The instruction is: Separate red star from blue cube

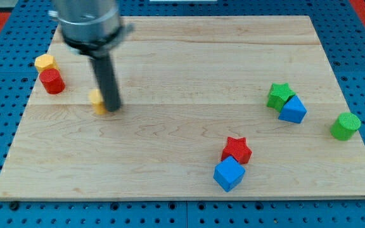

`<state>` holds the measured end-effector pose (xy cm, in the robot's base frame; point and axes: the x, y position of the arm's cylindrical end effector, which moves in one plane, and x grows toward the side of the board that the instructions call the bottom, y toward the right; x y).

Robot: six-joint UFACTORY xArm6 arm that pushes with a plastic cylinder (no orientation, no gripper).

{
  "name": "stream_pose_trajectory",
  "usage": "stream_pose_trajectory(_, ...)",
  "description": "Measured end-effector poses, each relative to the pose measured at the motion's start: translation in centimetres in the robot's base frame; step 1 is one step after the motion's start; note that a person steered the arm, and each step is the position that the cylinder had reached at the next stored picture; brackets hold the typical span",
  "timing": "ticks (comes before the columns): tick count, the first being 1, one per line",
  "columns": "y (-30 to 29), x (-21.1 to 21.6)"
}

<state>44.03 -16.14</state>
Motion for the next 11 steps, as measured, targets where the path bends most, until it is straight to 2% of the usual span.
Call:
stream_pose_trajectory(1,-5.9,-0.5)
stream_pose_trajectory(2,-0.2,-0.5)
stream_pose_trajectory(3,13.3,-0.1)
stream_pose_trajectory(4,24.6,5.3)
stream_pose_trajectory(5,31.3,11.6)
stream_pose_trajectory(6,29.0,14.3)
stream_pose_trajectory(7,24.3,15.0)
stream_pose_trajectory(9,19.4,9.1)
stream_pose_trajectory(11,13.5,6.9)
